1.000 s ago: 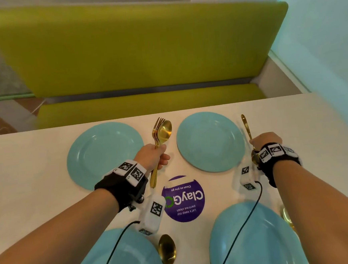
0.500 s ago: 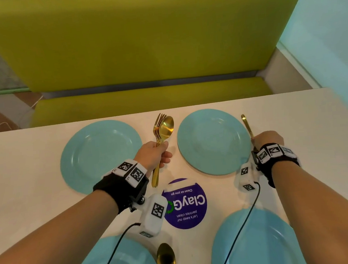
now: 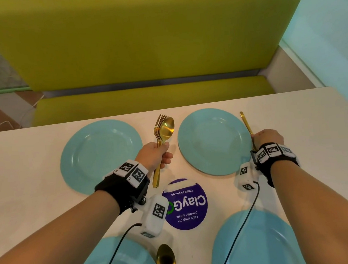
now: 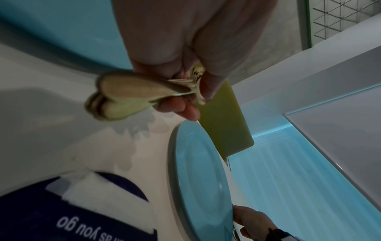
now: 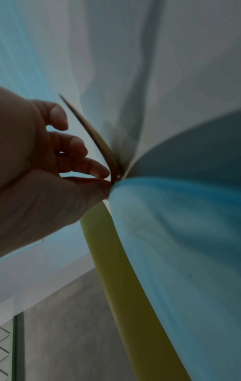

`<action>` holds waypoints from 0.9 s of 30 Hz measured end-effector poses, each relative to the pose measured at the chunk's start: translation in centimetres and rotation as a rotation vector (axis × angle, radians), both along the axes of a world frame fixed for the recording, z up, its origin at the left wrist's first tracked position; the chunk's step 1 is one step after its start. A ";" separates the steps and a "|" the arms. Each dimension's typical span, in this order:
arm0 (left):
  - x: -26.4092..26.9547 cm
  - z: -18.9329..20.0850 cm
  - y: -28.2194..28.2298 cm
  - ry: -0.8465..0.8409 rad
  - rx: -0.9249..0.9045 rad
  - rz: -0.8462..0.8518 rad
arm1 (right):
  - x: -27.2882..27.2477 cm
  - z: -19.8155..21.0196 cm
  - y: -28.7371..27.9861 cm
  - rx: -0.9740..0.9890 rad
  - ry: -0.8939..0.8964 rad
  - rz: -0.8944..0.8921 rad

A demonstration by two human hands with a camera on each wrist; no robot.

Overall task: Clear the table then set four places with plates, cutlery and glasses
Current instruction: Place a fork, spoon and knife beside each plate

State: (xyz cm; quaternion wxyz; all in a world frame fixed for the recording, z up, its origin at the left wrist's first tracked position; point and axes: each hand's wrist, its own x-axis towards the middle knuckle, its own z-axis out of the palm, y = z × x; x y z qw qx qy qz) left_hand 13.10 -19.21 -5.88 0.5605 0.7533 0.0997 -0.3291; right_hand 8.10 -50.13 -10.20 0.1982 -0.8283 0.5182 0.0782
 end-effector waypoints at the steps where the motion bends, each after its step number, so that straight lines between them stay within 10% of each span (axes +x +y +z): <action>1: 0.0 0.0 0.0 0.001 0.001 -0.002 | 0.0 0.0 0.0 0.006 -0.004 0.003; 14: -0.3 0.3 0.0 0.057 -0.025 0.054 | 0.5 2.0 1.4 -0.062 -0.147 0.138; 27: -1.5 1.1 2.3 -0.002 -0.012 -0.038 | 1.2 6.0 20.9 0.075 -0.229 1.150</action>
